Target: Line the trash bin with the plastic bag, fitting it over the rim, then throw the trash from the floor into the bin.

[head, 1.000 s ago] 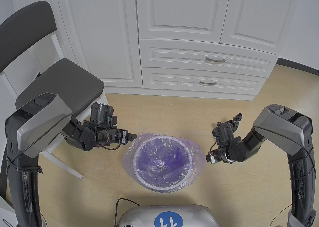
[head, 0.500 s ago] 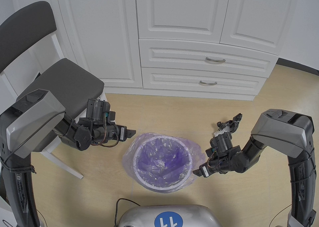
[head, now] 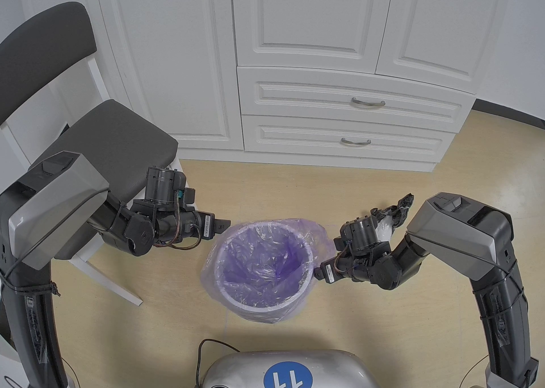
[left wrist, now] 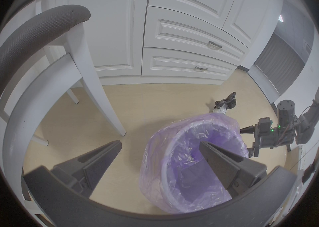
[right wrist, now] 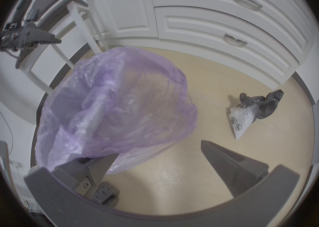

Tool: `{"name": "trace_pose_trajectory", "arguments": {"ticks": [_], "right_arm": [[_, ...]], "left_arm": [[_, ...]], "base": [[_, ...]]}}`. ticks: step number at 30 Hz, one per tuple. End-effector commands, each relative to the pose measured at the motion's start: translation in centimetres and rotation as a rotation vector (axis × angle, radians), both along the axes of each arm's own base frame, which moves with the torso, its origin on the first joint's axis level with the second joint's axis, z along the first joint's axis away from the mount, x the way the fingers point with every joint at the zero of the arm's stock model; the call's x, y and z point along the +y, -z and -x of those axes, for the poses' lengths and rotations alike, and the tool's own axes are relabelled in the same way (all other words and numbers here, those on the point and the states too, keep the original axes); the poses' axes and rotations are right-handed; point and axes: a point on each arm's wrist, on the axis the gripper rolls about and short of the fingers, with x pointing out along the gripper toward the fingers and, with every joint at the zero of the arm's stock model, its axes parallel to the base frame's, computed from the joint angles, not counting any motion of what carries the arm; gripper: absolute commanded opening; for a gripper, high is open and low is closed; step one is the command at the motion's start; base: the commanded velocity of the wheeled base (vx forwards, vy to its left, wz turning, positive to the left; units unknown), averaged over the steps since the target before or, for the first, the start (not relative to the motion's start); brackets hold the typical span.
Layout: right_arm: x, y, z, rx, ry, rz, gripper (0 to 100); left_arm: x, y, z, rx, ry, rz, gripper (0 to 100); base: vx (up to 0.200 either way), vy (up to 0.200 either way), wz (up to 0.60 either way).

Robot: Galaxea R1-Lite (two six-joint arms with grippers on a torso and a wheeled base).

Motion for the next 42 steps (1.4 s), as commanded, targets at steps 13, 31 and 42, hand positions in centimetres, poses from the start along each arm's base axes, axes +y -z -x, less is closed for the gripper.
{"name": "trace_pose_trajectory", "arguments": {"ticks": [13, 31, 42], "right_arm": [[-0.6, 0.9, -7.7, -0.199, 0.162, -0.076, 100], [-2.8, 1.9, -9.6, -0.189, 0.405, -0.172, 100], [-3.6, -2.7, -11.7, -0.127, 0.414, -0.501, 100]], "left_arm": [[0.0, -0.9, 0.4, -0.015, 0.005, 0.004, 100], [0.2, -0.3, 1.0, -0.02, -0.003, 0.006, 100], [1.0, 0.3, 3.7, -0.193, -0.033, 0.053, 100]], "base": [[0.0, 0.0, 0.0], [0.0, 0.0, 0.0], [0.0, 0.0, 0.0]]}}
